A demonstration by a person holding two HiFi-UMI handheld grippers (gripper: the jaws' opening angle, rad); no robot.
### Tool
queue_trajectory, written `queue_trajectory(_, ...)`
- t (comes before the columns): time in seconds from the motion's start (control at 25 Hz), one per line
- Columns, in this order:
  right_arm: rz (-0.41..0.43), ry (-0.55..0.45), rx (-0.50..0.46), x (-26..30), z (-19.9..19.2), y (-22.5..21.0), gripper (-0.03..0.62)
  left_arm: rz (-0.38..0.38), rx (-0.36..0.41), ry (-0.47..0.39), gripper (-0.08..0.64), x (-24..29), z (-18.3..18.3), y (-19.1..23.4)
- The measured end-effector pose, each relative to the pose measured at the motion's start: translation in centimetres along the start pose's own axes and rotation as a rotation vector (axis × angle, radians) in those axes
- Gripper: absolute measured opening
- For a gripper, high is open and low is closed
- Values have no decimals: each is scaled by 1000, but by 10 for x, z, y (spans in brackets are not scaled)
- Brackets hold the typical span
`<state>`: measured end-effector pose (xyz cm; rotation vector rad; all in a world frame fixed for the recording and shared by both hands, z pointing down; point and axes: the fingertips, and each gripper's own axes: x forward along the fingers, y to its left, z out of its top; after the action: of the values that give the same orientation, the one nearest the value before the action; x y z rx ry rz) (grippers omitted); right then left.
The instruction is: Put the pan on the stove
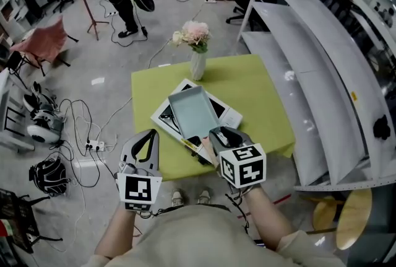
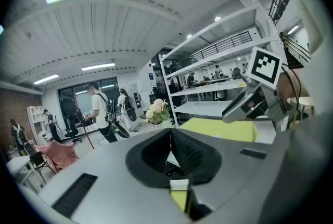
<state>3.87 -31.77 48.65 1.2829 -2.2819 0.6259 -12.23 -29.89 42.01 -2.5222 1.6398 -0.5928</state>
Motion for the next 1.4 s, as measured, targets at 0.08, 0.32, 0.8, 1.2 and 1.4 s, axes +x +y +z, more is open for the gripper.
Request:
queue_trajectory(0.08,14,-40,-6,-16,11,7,129,14,12,-23,8,-9,9,3)
queue_trajectory(0.32,25,-164,-56,-64,41,26,106,31,-15,-87,8,-35,32,8)
queue_trajectory(0.8,28,-414,-137,-135,78,53,11,49,-5,-176,8,-67,69,3)
queue_trajectory(1.2,97,-366,-180,-138,57,75,6,24,0,-162,8,-77,61,-11)
queue_trajectory(1.4,103,-367,-176,-134,57,80,6,9,-18,-162,8,-76,59,-16)
